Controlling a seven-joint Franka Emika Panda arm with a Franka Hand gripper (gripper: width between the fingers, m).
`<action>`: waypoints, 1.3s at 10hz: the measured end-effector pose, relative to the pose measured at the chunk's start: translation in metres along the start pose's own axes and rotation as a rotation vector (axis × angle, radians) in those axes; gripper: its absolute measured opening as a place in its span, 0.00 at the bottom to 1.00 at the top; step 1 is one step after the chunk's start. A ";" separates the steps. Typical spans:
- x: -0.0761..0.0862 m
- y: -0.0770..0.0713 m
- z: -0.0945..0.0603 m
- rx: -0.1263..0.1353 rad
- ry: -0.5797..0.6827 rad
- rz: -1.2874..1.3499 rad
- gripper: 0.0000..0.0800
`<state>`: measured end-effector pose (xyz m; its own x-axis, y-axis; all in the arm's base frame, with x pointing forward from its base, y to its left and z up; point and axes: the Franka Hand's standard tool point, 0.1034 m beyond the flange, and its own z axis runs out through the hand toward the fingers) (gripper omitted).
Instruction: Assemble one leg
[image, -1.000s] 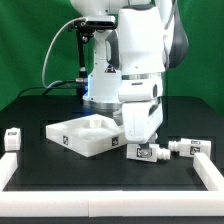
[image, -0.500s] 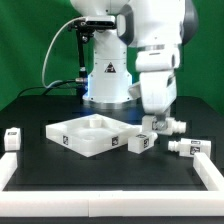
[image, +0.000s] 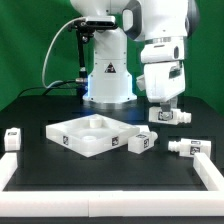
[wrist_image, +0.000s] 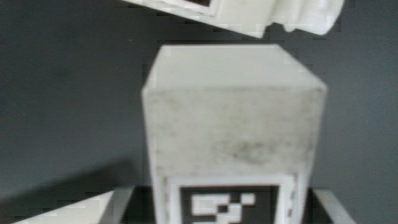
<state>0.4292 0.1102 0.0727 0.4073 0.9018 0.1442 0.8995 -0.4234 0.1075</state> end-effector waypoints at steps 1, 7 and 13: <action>0.000 -0.004 0.001 0.005 -0.002 0.008 0.36; 0.004 -0.068 0.041 0.076 0.006 0.071 0.36; 0.008 -0.079 0.057 0.098 0.009 0.073 0.36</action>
Offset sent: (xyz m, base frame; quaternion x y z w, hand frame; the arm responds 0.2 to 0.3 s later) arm -0.0318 0.0280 -0.0176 0.0120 -0.0068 0.0694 0.9975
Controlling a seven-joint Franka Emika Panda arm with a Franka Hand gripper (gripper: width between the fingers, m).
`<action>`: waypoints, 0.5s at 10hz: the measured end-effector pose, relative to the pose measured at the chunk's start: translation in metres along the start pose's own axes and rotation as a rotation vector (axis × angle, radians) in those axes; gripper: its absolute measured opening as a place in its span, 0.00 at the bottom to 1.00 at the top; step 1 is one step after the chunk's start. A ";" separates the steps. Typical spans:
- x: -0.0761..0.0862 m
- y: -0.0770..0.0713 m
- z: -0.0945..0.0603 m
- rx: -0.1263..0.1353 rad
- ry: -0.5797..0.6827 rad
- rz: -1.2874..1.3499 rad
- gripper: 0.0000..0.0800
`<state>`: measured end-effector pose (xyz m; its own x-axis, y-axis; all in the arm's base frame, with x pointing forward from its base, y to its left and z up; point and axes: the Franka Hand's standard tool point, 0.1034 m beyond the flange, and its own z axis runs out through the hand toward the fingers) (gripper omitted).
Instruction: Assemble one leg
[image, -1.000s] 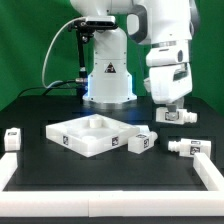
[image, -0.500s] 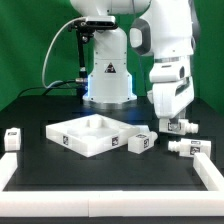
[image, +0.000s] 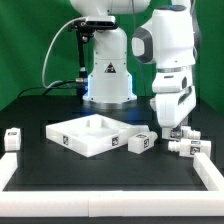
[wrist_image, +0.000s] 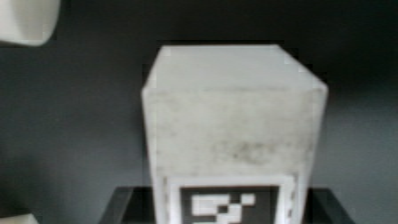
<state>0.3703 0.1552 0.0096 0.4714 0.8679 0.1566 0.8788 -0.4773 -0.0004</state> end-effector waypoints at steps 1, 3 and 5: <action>-0.001 0.001 -0.002 0.001 -0.007 -0.001 0.49; -0.012 0.022 -0.044 -0.001 -0.085 -0.001 0.66; -0.029 0.059 -0.099 -0.020 -0.146 -0.020 0.80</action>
Offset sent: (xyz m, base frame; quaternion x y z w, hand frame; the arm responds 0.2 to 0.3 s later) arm 0.0117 -0.0494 0.0873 0.0354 -0.0706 0.0173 0.9967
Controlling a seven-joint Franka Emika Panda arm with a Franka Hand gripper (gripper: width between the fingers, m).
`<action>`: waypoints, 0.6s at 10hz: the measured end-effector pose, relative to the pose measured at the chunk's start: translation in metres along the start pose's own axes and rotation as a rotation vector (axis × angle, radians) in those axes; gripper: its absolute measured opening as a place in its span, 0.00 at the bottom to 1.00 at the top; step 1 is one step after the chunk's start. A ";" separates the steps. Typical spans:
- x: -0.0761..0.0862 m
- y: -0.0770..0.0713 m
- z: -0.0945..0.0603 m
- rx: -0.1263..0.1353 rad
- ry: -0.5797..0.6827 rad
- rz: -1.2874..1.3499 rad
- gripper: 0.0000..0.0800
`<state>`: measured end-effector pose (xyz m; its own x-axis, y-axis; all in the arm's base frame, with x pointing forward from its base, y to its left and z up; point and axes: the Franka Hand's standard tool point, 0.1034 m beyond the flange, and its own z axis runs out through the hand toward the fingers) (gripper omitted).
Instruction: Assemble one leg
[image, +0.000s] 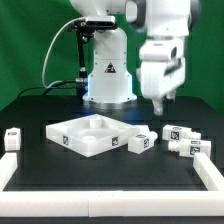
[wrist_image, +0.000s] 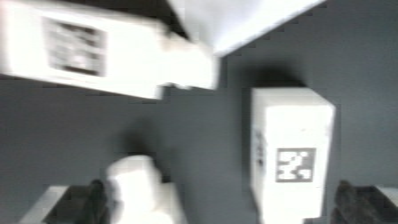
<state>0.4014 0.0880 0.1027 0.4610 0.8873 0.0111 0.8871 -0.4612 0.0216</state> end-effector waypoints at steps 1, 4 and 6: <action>-0.014 0.021 -0.013 -0.003 -0.006 -0.072 0.80; -0.039 0.056 -0.020 -0.009 -0.005 -0.068 0.81; -0.039 0.056 -0.020 -0.008 -0.005 -0.067 0.81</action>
Offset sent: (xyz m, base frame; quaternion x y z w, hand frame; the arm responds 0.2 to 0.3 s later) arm 0.0000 0.0000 0.0000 0.0000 0.0000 0.0000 1.0000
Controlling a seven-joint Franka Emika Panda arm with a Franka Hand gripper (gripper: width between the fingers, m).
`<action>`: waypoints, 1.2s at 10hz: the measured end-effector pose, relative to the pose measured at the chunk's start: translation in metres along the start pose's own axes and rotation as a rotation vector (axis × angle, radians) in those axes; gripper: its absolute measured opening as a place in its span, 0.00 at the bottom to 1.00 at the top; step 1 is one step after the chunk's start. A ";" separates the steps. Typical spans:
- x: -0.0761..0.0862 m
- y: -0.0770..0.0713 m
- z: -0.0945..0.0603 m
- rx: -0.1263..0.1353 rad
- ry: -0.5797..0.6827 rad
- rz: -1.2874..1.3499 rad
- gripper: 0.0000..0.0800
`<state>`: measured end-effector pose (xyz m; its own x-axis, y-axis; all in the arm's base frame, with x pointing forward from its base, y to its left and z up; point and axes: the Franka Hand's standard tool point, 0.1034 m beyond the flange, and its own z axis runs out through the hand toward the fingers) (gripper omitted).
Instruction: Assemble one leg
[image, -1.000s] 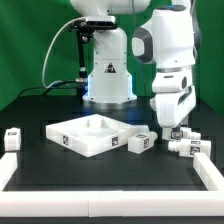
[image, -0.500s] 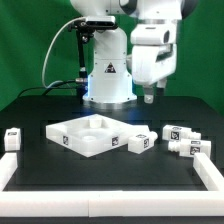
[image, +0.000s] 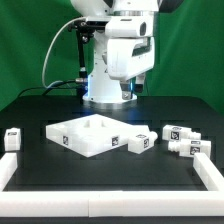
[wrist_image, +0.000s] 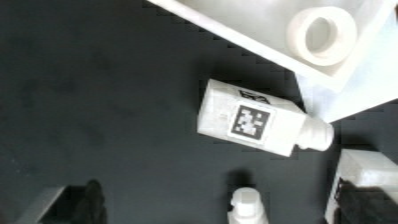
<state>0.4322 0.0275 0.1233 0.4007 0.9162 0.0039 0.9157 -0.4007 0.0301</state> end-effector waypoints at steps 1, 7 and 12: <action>0.000 0.000 0.000 0.000 0.000 0.000 0.81; -0.123 0.032 0.048 0.056 0.033 0.222 0.81; -0.114 0.038 0.046 0.010 0.041 0.246 0.81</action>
Offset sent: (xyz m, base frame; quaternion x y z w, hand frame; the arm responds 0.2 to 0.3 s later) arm -0.0067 -0.0857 -0.0029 0.0142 0.0429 0.1628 0.9856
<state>0.4221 -0.0927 0.0777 0.6106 0.7903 0.0502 0.7909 -0.6118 0.0130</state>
